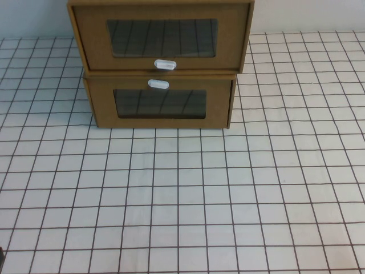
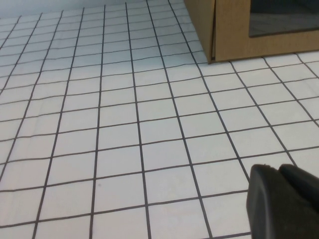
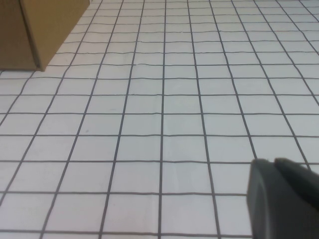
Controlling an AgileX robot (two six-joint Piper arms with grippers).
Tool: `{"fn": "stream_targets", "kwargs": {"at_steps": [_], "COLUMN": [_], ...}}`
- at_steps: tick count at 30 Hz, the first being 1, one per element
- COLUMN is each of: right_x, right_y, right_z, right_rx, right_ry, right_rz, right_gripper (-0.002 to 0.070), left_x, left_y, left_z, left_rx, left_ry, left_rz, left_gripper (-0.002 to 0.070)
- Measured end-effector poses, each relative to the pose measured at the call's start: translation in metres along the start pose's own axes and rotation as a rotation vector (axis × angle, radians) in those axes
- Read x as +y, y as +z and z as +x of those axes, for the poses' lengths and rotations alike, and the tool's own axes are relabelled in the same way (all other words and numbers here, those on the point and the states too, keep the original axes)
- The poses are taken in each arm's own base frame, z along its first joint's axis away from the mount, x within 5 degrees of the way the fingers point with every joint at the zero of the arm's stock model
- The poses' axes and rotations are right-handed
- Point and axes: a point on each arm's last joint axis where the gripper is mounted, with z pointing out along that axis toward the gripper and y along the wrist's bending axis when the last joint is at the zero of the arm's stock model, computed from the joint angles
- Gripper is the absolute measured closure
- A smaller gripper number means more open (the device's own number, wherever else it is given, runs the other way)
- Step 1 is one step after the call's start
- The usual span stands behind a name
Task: Open the shoe box
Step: 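Pull the top drawer of the cardboard box fully open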
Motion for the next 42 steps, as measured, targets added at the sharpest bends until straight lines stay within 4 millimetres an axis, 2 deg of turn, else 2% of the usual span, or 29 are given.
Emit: {"fn": "stream_targets", "kwargs": {"at_steps": [9, 10, 16, 21, 25, 29, 33, 37, 42], "right_x": [0.0, 0.0, 0.0, 0.0, 0.0, 0.0, 0.0, 0.0, 0.0], "right_y": [0.0, 0.0, 0.0, 0.0, 0.0, 0.0, 0.0, 0.0, 0.0], "right_z": [0.0, 0.0, 0.0, 0.0, 0.0, 0.0, 0.0, 0.0, 0.0], "right_rx": [0.0, 0.0, 0.0, 0.0, 0.0, 0.0, 0.0, 0.0, 0.0], "right_ry": [0.0, 0.0, 0.0, 0.0, 0.0, 0.0, 0.0, 0.0, 0.0], "right_rz": [0.0, 0.0, 0.0, 0.0, 0.0, 0.0, 0.0, 0.0, 0.0], "right_gripper": [0.0689, 0.0689, 0.0689, 0.0689, 0.0689, 0.0689, 0.0689, 0.0689, 0.0689], "left_x": [0.0, -0.001, -0.003, 0.001, -0.001, -0.002, 0.0, 0.002, 0.001], "left_y": [0.0, 0.0, -0.001, -0.004, -0.009, -0.018, -0.015, 0.001, 0.035], "left_z": [-0.002, -0.002, -0.016, -0.028, -0.036, -0.073, -0.117, -0.162, -0.215], "left_rx": [-0.017, -0.024, -0.175, -0.311, -0.271, -0.149, -0.015, 0.092, 0.153], "left_ry": [-0.018, -0.044, -0.454, -0.532, -0.565, -0.512, -0.413, -0.275, -0.131], "left_rz": [0.002, 0.006, 0.072, 0.075, 0.099, 0.117, 0.118, 0.132, 0.2], "left_gripper": [0.0677, 0.0677, 0.0677, 0.0677, 0.0677, 0.0677, 0.0677, 0.0677, 0.0677]}}
